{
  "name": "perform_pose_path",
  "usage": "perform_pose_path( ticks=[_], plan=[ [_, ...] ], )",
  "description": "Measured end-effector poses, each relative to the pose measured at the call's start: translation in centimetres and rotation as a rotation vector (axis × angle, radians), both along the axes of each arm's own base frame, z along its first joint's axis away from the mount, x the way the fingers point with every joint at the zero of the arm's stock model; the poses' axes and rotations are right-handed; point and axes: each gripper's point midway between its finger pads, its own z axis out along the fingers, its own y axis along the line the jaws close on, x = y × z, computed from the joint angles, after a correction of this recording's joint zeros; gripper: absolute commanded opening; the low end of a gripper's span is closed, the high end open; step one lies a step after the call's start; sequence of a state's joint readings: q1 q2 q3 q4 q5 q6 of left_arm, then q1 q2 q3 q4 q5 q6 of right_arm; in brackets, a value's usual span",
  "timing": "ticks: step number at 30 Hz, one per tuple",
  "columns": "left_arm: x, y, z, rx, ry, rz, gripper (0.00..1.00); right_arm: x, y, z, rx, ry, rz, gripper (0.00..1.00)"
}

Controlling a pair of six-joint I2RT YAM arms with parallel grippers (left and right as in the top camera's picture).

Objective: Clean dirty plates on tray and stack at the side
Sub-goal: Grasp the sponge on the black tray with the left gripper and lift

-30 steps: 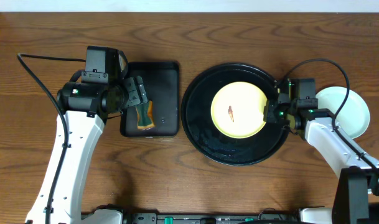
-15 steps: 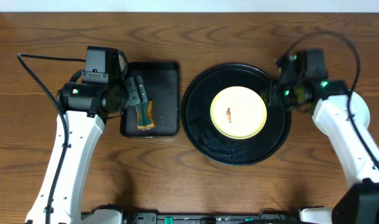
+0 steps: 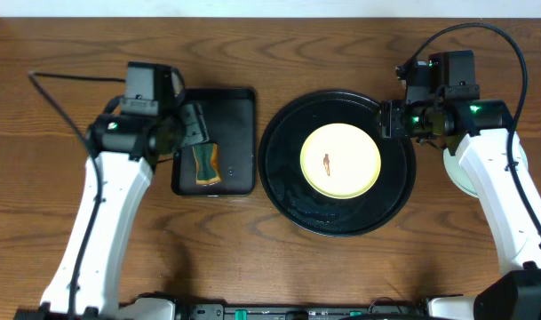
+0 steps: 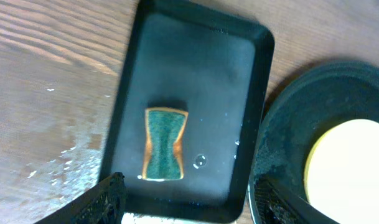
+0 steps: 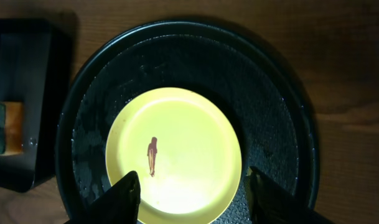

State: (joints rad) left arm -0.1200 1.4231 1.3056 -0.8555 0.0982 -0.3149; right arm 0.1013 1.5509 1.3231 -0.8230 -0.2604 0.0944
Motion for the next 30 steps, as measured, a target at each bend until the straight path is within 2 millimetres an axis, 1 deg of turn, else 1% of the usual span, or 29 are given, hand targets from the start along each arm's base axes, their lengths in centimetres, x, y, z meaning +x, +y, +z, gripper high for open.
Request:
perform_pose_path(
  ticks=[2, 5, 7, 10, 12, 13, 14, 15, 16, 22, 23, 24, 25, 26, 27, 28, 30],
  plan=[
    [0.6, -0.7, -2.2, 0.007, 0.047, -0.020, 0.62, 0.0, 0.0, 0.0, 0.000, 0.001, 0.000, 0.55],
    [1.2, -1.3, -6.7, 0.044, 0.156, -0.033, 0.60, 0.0, 0.0, 0.0, 0.000, 0.001, 0.000, 0.54],
    [1.7, -1.1, -9.8, 0.078, 0.216, -0.028, 0.50, 0.0, 0.0, 0.0, 0.000, 0.002, 0.000, 0.55],
    [2.2, -0.7, -13.7, 0.111, 0.286, -0.021, 0.43, -0.1, 0.0, -0.1, -0.001, 0.006, 0.000, 0.56],
    [2.2, -0.5, -15.8, 0.124, 0.332, -0.019, 0.31, -0.3, 0.0, -0.2, -0.001, 0.016, 0.000, 0.56],
    [2.0, -0.5, -16.8, 0.130, 0.356, -0.016, 0.24, -0.5, 0.0, -0.3, -0.002, 0.022, 0.000, 0.56],
    [1.9, -0.4, -17.5, 0.137, 0.375, -0.015, 0.19, -0.5, -0.1, -0.3, -0.003, 0.027, 0.000, 0.56],
    [1.8, -0.3, -17.9, 0.143, 0.383, -0.015, 0.10, -0.6, -0.1, -0.3, -0.003, 0.029, 0.000, 0.56],
    [1.8, -0.2, -18.2, 0.147, 0.389, -0.015, 0.08, -0.6, -0.1, -0.4, -0.003, 0.030, 0.000, 0.55],
    [1.7, -0.2, -18.2, 0.152, 0.393, -0.023, 0.07, -0.6, 0.0, -0.4, -0.003, 0.030, 0.000, 0.52],
    [1.6, -0.2, -18.1, 0.150, 0.396, -0.031, 0.15, -0.6, -0.1, -0.4, -0.003, 0.030, 0.000, 0.51],
    [1.5, -0.3, -17.9, 0.147, 0.401, -0.040, 0.30, -0.6, 0.0, -0.4, -0.003, 0.030, 0.000, 0.51],
    [1.5, -0.4, -17.6, 0.142, 0.400, -0.047, 0.40, -0.6, -0.1, -0.4, -0.003, 0.030, 0.000, 0.51],
    [1.5, -0.5, -17.2, 0.135, 0.395, -0.050, 0.46, -0.6, 0.0, -0.4, -0.003, 0.030, 0.000, 0.50],
    [1.4, -0.6, -16.7, 0.131, 0.389, -0.050, 0.51, -0.6, 0.0, -0.4, -0.003, 0.030, 0.000, 0.50],
    [1.3, -0.6, -16.1, 0.126, 0.382, -0.057, 0.54, -0.6, -0.1, -0.4, -0.003, 0.030, 0.000, 0.50],
    [0.8, -0.8, -14.7, 0.115, 0.372, -0.065, 0.54, -0.6, -0.1, -0.4, -0.003, 0.030, 0.000, 0.50]
  ],
)
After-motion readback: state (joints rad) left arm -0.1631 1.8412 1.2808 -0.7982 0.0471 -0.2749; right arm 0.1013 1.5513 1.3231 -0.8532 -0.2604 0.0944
